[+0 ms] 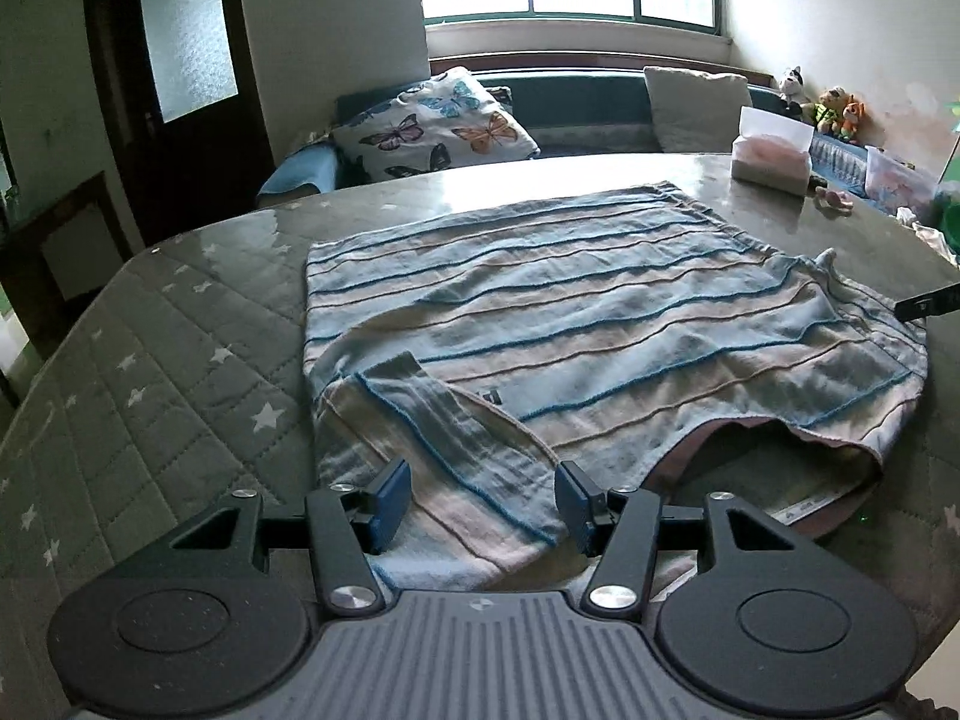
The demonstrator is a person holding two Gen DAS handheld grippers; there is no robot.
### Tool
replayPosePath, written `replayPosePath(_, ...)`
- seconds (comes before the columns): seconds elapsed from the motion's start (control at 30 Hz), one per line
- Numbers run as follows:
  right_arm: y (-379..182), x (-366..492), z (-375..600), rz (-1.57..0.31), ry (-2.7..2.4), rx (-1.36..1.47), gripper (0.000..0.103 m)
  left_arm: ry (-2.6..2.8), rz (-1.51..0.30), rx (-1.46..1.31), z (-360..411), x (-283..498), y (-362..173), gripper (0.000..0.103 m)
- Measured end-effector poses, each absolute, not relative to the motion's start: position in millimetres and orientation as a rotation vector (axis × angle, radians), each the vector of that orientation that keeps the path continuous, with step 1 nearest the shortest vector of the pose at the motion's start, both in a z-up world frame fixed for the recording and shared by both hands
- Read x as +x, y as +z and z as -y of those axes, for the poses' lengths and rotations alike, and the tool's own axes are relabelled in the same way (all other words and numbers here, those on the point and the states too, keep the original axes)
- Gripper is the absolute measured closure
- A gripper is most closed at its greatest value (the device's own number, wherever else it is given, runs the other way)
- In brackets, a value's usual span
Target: Fold towel
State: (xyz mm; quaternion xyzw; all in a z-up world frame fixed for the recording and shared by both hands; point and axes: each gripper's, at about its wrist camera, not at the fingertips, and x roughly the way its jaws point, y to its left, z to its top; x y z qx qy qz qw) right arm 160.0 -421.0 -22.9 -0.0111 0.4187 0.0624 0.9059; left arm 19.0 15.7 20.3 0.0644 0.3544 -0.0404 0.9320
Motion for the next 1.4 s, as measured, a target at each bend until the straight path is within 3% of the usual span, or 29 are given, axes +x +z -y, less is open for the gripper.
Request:
replayPosePath(0.1, -18.6, 150.9, 420.7, -0.838, 0.109, -0.025, 0.097, -0.075, -0.732, 0.135, -17.4, 17.9, 17.1, 0.046)
replayPosePath(0.43, -23.3, 124.8, 423.8, -0.814, 0.027, -0.007, 0.095, -0.061, -0.747, 0.135, -25.2, 12.6, 10.5, 0.046)
replayPosePath(0.47, -21.4, 124.9, 423.7, -0.81, 0.02, -0.007, 0.088, -0.063, -0.741, 0.137, -25.9, 10.9, 11.6, 0.046)
replayPosePath(0.57, -15.0, 125.0, 422.0, -0.788, 0.017, -0.015, 0.08, -0.063, -0.72, 0.155, -25.3, 6.8, 14.6, 0.046)
replayPosePath(0.6, -11.3, 123.9, 419.8, -0.771, 0.026, -0.013, 0.069, -0.064, -0.713, 0.16, -25.1, 6.6, 14.9, 0.046)
replayPosePath(0.7, -5.7, 121.8, 408.4, -0.744, 0.078, -0.016, 0.049, -0.082, -0.714, 0.168, -21.7, 8.3, 12.4, 0.046)
replayPosePath(0.83, -7.9, 122.7, 385.6, -0.732, 0.164, -0.025, 0.038, -0.129, -0.71, 0.202, -12.1, 7.7, 8.0, 0.046)
replayPosePath(0.9, -12.7, 125.5, 377.0, -0.736, 0.19, -0.025, 0.026, -0.141, -0.708, 0.209, -8.9, 9.4, 5.5, 0.047)
replayPosePath(0.97, -18.8, 128.2, 369.4, -0.738, 0.208, -0.02, 0.024, -0.146, -0.71, 0.208, -7.3, 11.8, 2.1, 0.048)
replayPosePath(1.0, -21.3, 129.7, 366.8, -0.74, 0.215, -0.019, 0.021, -0.148, -0.707, 0.21, -6.7, 12.1, 0.4, 0.05)
replayPosePath(1.1, -27.7, 131.7, 361.3, -0.737, 0.215, -0.019, 0.015, -0.16, -0.709, 0.203, -7.8, 12.1, -4.6, 0.077)
replayPosePath(1.13, -29.5, 132.1, 360.5, -0.736, 0.214, -0.018, 0.014, -0.168, -0.71, 0.186, -10.0, 11.2, -5.2, 0.091)
replayPosePath(1.17, -31.7, 132.5, 360.3, -0.737, 0.211, -0.015, 0.012, -0.166, -0.706, 0.172, -12.3, 9.8, -4.9, 0.096)
replayPosePath(1.3, -39.5, 130.8, 357.5, -0.731, 0.207, -0.041, 0.0, -0.098, -0.642, 0.101, -32.0, 0.2, 8.9, 0.099)
replayPosePath(1.4, -44.0, 127.0, 354.4, -0.71, 0.202, -0.072, 0.0, -0.004, -0.581, -0.006, -60.2, -10.0, 25.8, 0.1)
